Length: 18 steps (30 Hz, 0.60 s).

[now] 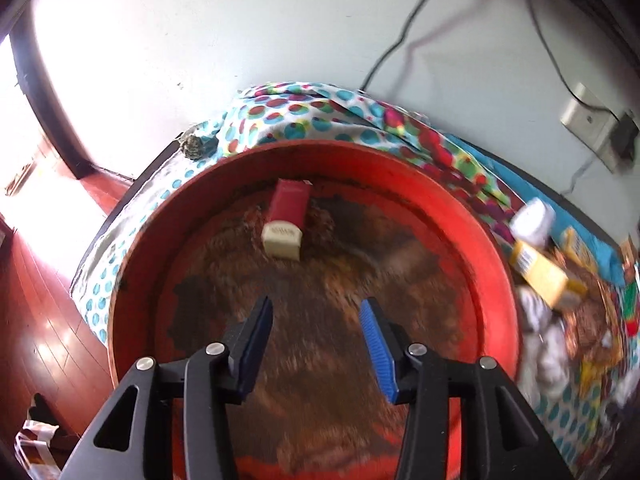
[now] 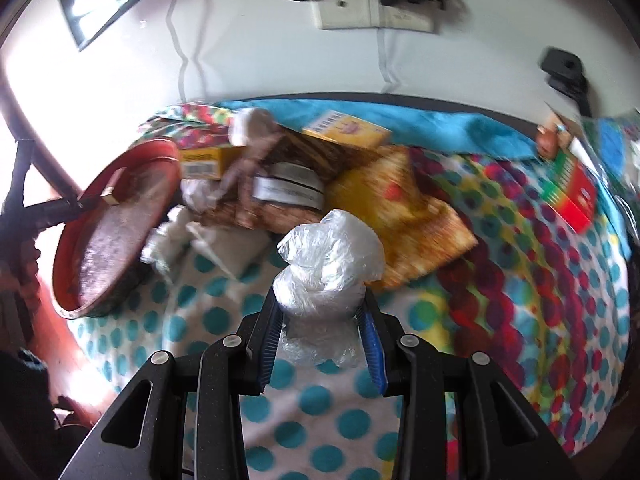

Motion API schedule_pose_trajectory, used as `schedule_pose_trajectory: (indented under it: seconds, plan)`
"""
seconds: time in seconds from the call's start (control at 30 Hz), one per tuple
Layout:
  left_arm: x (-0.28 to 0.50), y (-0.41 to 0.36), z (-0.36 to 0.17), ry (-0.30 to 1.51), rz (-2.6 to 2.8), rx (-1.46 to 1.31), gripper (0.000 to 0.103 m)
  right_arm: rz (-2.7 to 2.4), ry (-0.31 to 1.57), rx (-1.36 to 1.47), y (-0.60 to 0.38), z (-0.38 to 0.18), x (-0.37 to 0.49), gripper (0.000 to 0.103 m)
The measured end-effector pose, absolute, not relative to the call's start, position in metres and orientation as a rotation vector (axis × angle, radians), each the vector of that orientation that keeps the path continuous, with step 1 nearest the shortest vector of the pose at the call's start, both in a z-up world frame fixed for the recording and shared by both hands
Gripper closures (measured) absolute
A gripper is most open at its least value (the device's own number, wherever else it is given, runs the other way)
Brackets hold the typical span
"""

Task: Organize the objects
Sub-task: 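Carry the white plastic bundle into the red tray and open the right gripper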

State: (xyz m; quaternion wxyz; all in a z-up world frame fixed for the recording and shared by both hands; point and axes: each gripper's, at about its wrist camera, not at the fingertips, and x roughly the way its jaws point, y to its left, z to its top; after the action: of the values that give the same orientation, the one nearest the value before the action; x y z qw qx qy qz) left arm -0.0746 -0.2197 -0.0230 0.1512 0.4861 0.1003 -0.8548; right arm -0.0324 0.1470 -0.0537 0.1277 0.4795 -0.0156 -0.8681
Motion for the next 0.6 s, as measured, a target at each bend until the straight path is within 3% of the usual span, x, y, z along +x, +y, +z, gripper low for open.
schedule_pose_trajectory:
  seconds: [0.23, 0.6]
  plan:
    - [-0.057, -0.197, -0.020, 0.241, -2.525, 1.445, 0.056, -2.432, 0.061, 1.308, 0.081, -0.030, -0.046, 0.067]
    - [-0.028, -0.204, 0.032, 0.253, -2.658, 1.354, 0.055, -2.228, 0.160, 1.248, -0.041, -0.018, -0.090, 0.066]
